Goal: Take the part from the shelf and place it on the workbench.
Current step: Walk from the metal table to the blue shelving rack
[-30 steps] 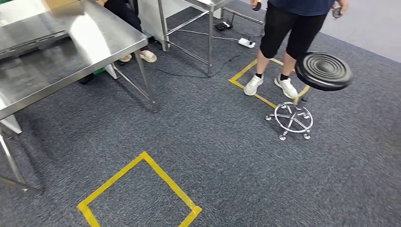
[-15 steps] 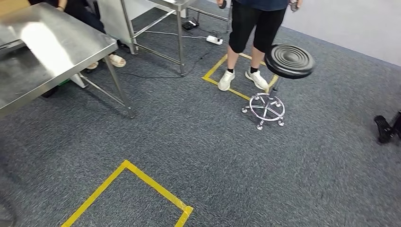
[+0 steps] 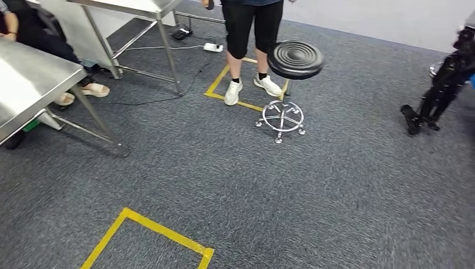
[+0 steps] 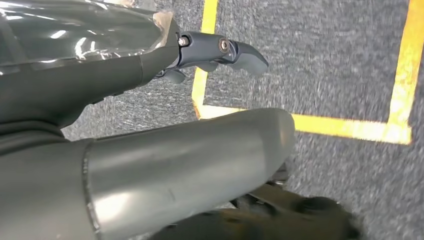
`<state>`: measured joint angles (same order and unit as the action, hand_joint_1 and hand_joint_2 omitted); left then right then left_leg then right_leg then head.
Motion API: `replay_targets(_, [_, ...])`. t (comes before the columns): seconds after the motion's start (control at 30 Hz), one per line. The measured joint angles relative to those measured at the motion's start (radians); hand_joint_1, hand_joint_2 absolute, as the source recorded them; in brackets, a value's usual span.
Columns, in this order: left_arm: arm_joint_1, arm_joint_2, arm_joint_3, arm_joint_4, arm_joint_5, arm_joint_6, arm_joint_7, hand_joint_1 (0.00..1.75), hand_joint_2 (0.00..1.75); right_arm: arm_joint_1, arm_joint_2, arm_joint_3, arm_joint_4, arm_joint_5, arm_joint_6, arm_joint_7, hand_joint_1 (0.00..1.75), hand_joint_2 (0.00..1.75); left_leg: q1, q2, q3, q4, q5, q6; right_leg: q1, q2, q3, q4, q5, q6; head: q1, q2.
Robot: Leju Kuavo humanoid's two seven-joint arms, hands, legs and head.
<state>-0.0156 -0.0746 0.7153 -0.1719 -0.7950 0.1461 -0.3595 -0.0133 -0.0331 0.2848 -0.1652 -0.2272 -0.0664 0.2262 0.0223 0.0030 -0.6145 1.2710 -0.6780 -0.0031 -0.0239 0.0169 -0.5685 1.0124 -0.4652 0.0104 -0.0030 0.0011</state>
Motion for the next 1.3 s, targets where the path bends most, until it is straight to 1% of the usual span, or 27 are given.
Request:
replay_targets(0.03, [0.002,0.0,0.0,0.0,0.0,0.0,0.0,0.0,0.0,0.001,0.0,0.0,0.0,0.0,0.0,0.0,0.0,0.0,0.0,-0.004,-0.017,0.026,0.001,0.0,0.002,0.014,0.0,0.001,0.0,0.0,0.0,0.0])
replay_targets(0.07, [0.002,0.0,0.0,0.0,-0.001,0.0,0.001,0.0,0.0,0.002,0.0,0.0,0.0,-0.001,0.0,0.001,0.0,0.0,0.001,-0.006,-0.015,0.012,0.023,0.0,0.002,0.028,0.001,0.001,0.0,0.0,0.0,0.0])
replay_targets(0.13, [0.002,0.001,0.0,0.001,-0.005,-0.003,-0.001,0.0,0.0,0.004,0.0,0.0,0.0,-0.007,0.001,0.004,0.0,0.0,0.006,-0.022,0.033,-0.104,0.099,0.0,0.002,0.055,0.005,0.003,0.0,0.001,0.0,0.0])
replay_targets(0.2, [0.0,0.002,-0.002,0.001,-0.012,-0.007,-0.003,0.0,0.0,0.004,-0.001,-0.001,0.0,-0.017,0.001,0.008,0.0,0.0,0.011,-0.063,0.075,-0.203,0.142,0.001,0.005,0.078,0.001,0.009,-0.001,0.01,0.0,0.0])
replay_targets(0.27, [-0.002,0.002,-0.008,0.001,-0.021,-0.011,-0.004,0.0,0.0,0.006,-0.002,-0.004,0.0,-0.028,0.001,0.01,0.0,0.0,0.007,-0.077,0.081,-0.222,0.145,0.008,0.009,0.095,-0.011,0.011,0.002,0.024,0.003,0.0])
replay_targets(0.33, [-0.004,0.002,-0.017,0.002,-0.032,-0.014,-0.003,0.0,0.0,0.01,-0.004,-0.009,0.0,-0.039,0.001,0.009,0.0,0.0,0.002,-0.053,0.08,-0.227,0.152,0.025,0.008,0.103,-0.021,0.01,0.005,0.036,0.005,0.0])
replay_targets(0.4, [-0.011,0.0,-0.026,0.001,-0.045,-0.016,-0.002,0.0,0.0,0.012,-0.005,-0.017,0.0,-0.048,0.002,0.007,0.0,0.0,-0.001,-0.029,0.08,-0.234,0.158,0.043,0.006,0.064,-0.043,0.052,-0.015,0.038,0.007,0.0])
replay_targets(0.47, [-0.017,-0.002,-0.036,0.001,-0.056,-0.018,0.007,0.0,0.0,0.01,-0.007,-0.022,0.0,-0.056,0.004,0.006,0.0,0.0,-0.003,-0.002,0.078,-0.237,0.161,0.052,0.004,0.01,-0.1,0.171,-0.069,0.031,0.012,0.0])
replay_targets(0.53, [-0.022,-0.004,-0.045,0.001,-0.063,-0.022,0.027,0.0,0.0,0.009,-0.008,-0.027,0.0,-0.061,0.005,0.004,0.0,0.0,-0.005,0.03,0.075,-0.237,0.161,0.054,0.004,-0.005,-0.154,0.284,-0.109,0.032,0.014,0.0])
replay_targets(0.57, [-0.025,-0.005,-0.048,0.001,-0.065,-0.024,0.038,0.0,0.0,0.01,-0.009,-0.029,0.0,-0.063,0.005,0.003,0.0,0.0,-0.006,0.044,0.075,-0.237,0.16,0.054,0.004,-0.007,-0.155,0.293,-0.108,0.038,0.014,0.0])
replay_targets(0.6, [-0.028,-0.006,-0.049,0.001,-0.065,-0.025,0.045,0.0,0.0,0.012,-0.01,-0.03,0.0,-0.063,0.005,0.003,0.0,0.0,-0.006,0.057,0.076,-0.237,0.159,0.053,0.004,-0.011,-0.136,0.26,-0.094,0.045,0.014,0.0])
replay_targets(0.63, [-0.031,-0.006,-0.05,0.001,-0.065,-0.026,0.05,0.0,0.0,0.014,-0.01,-0.031,0.0,-0.062,0.005,0.003,0.0,0.0,-0.006,0.068,0.077,-0.237,0.158,0.051,0.004,-0.023,-0.099,0.195,-0.071,0.053,0.015,0.0])
replay_targets(0.67, [-0.033,-0.007,-0.05,0.001,-0.064,-0.026,0.052,0.0,0.0,0.014,-0.011,-0.031,0.0,-0.061,0.004,0.003,0.0,0.0,-0.008,0.079,0.08,-0.236,0.155,0.048,0.005,-0.048,-0.058,0.12,-0.049,0.056,0.015,0.0])
replay_targets(0.7, [-0.034,-0.007,-0.05,0.001,-0.063,-0.025,0.051,0.0,0.0,0.013,-0.011,-0.031,0.0,-0.059,0.004,0.002,0.0,0.0,-0.01,0.089,0.083,-0.236,0.152,0.043,0.009,-0.069,-0.024,0.061,-0.031,0.055,0.015,0.0])
replay_targets(0.77, [-0.034,-0.007,-0.05,0.001,-0.062,-0.022,0.048,0.0,0.0,0.011,-0.012,-0.031,0.0,-0.058,0.003,0.002,0.0,0.0,-0.014,0.108,0.092,-0.239,0.146,0.03,0.017,-0.089,0.0,0.01,-0.015,0.043,0.012,0.0])
replay_targets(0.8, [-0.034,-0.007,-0.05,0.001,-0.061,-0.021,0.046,0.0,0.0,0.012,-0.012,-0.031,0.0,-0.057,0.003,0.002,0.0,0.0,-0.014,0.118,0.097,-0.242,0.144,0.024,0.02,-0.079,-0.002,0.01,-0.013,0.037,0.011,0.0])
replay_targets(0.83, [-0.035,-0.007,-0.05,0.001,-0.061,-0.021,0.043,0.0,0.0,0.013,-0.012,-0.032,0.001,-0.057,0.003,0.002,0.0,0.0,-0.012,0.124,0.102,-0.243,0.142,0.018,0.017,-0.068,-0.002,0.007,-0.011,0.03,0.01,0.0])
replay_targets(0.87, [-0.036,-0.008,-0.05,0.0,-0.061,-0.021,0.041,0.0,0.0,0.014,-0.012,-0.032,0.001,-0.058,0.003,0.002,0.0,0.0,-0.01,0.112,0.104,-0.237,0.134,0.012,0.012,-0.057,0.001,0.004,-0.009,0.023,0.01,0.0])
replay_targets(0.9, [-0.036,-0.008,-0.05,0.0,-0.061,-0.021,0.039,0.0,0.0,0.014,-0.012,-0.033,0.001,-0.059,0.002,0.003,0.0,0.0,-0.007,0.087,0.096,-0.214,0.116,0.008,0.007,-0.046,0.004,0.001,-0.006,0.015,0.007,0.0])
replay_targets(0.97, [-0.034,-0.009,-0.05,0.0,-0.063,-0.022,0.037,0.0,0.0,0.013,-0.011,-0.034,0.001,-0.061,0.001,0.004,0.0,0.0,-0.004,0.024,0.049,-0.108,0.055,0.003,0.003,-0.024,0.007,-0.001,-0.002,0.002,0.003,0.0])
replay_targets(1.03, [-0.031,-0.009,-0.051,0.0,-0.065,-0.024,0.037,0.0,0.0,0.014,-0.011,-0.036,0.001,-0.062,0.0,0.005,0.0,0.0,-0.003,-0.001,-0.012,0.009,0.01,0.002,0.007,0.002,0.006,-0.001,-0.002,-0.002,0.003,0.0])
replay_targets(1.07, [-0.031,-0.009,-0.052,0.0,-0.066,-0.025,0.037,0.0,0.0,0.014,-0.011,-0.037,0.001,-0.062,0.0,0.006,0.0,0.0,-0.003,-0.004,-0.027,0.029,0.015,0.002,0.008,0.017,0.007,0.0,-0.002,-0.002,0.003,0.0])
replay_targets(1.1, [-0.031,-0.009,-0.054,0.0,-0.069,-0.027,0.037,0.0,0.0,0.014,-0.01,-0.037,0.001,-0.063,0.0,0.006,0.0,0.0,-0.002,-0.007,-0.025,0.01,0.04,0.002,0.009,0.032,0.008,0.0,-0.002,-0.002,0.003,0.0])
replay_targets(1.13, [-0.032,-0.008,-0.056,0.0,-0.071,-0.029,0.037,0.0,0.0,0.014,-0.01,-0.038,0.001,-0.063,0.0,0.007,0.0,0.0,0.0,-0.012,-0.006,-0.041,0.078,0.003,0.008,0.046,0.01,0.001,-0.002,-0.002,0.003,0.0])
replay_targets(1.2, [-0.034,-0.006,-0.062,0.0,-0.074,-0.033,0.037,0.0,0.0,0.012,-0.01,-0.039,0.001,-0.064,0.0,0.008,0.0,0.0,0.006,-0.048,0.045,-0.167,0.143,0.004,0.011,0.072,0.01,0.004,-0.003,0.002,0.003,0.0])
replay_targets(1.27, [-0.036,-0.005,-0.065,0.0,-0.075,-0.037,0.036,0.0,0.0,0.011,-0.009,-0.039,0.001,-0.065,0.0,0.008,0.0,0.0,0.005,-0.071,0.066,-0.224,0.161,0.01,0.014,0.092,0.001,0.006,-0.004,0.013,0.005,0.0])
replay_targets(1.3, [-0.037,-0.005,-0.067,-0.001,-0.076,-0.037,0.036,0.0,0.0,0.012,-0.009,-0.04,0.001,-0.065,0.0,0.008,0.0,0.0,0.0,-0.063,0.067,-0.227,0.161,0.016,0.014,0.101,-0.004,0.005,-0.003,0.021,0.005,0.0])
